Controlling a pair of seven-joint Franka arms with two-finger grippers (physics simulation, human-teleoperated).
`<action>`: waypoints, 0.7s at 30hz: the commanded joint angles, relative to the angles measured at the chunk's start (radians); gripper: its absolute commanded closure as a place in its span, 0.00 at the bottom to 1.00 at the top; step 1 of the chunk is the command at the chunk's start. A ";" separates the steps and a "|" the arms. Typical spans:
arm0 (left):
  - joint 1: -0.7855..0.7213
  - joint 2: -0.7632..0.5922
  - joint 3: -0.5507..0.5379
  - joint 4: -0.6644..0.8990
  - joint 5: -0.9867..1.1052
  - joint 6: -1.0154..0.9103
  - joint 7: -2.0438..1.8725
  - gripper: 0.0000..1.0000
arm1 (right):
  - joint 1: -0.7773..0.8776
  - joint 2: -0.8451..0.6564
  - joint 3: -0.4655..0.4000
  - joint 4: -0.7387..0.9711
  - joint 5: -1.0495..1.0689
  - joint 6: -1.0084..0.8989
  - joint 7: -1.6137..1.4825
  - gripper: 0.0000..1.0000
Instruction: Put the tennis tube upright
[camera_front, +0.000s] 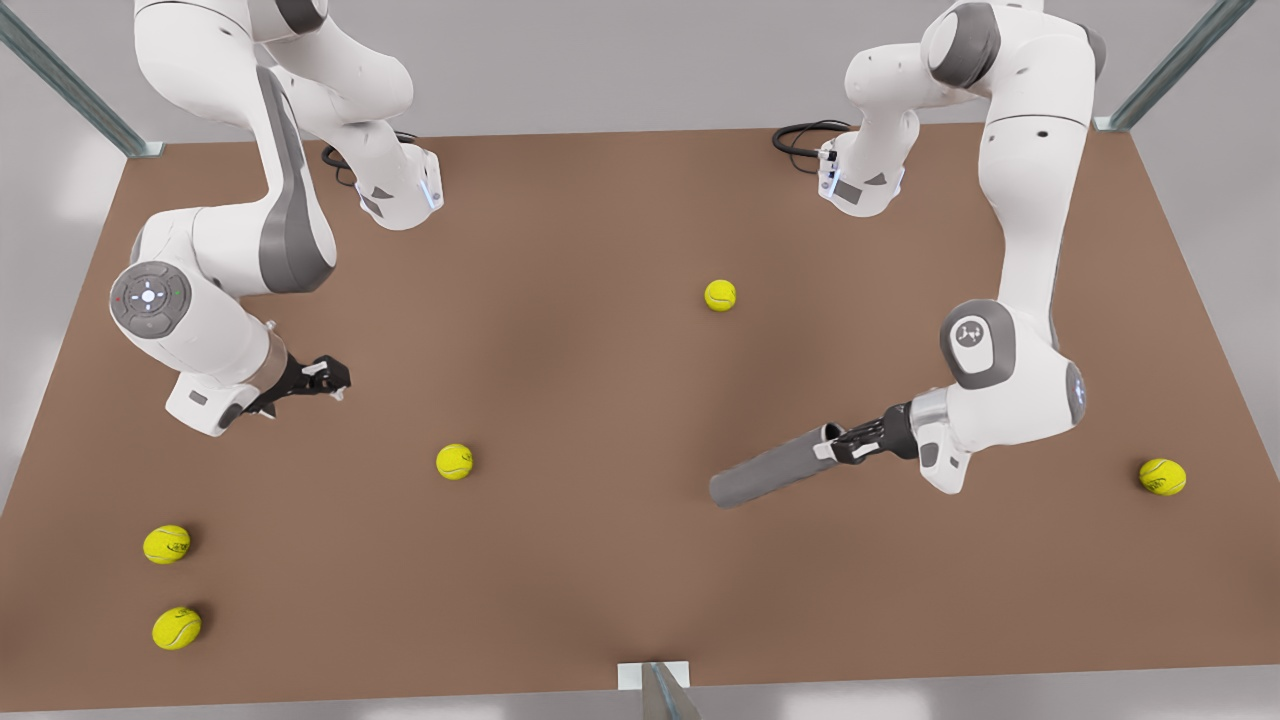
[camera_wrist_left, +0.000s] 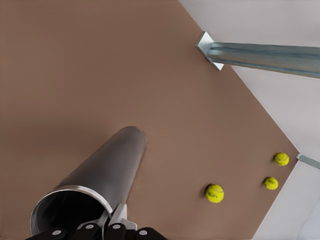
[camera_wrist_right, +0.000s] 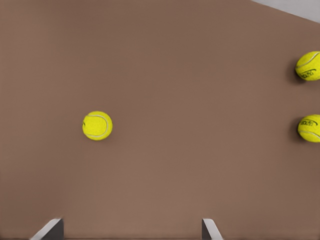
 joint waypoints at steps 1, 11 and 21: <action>-0.001 0.000 0.000 0.000 0.036 0.000 -0.007 0.79 | 0.000 0.000 0.000 0.000 0.000 0.000 0.000 0.00; -0.005 -0.045 -0.017 0.011 0.229 -0.018 -0.076 0.79 | 0.000 0.000 0.000 0.002 0.000 0.005 0.000 0.00; -0.025 -0.052 -0.018 0.041 0.455 -0.083 -0.131 0.79 | -0.003 -0.003 0.000 0.002 0.000 0.001 0.000 0.00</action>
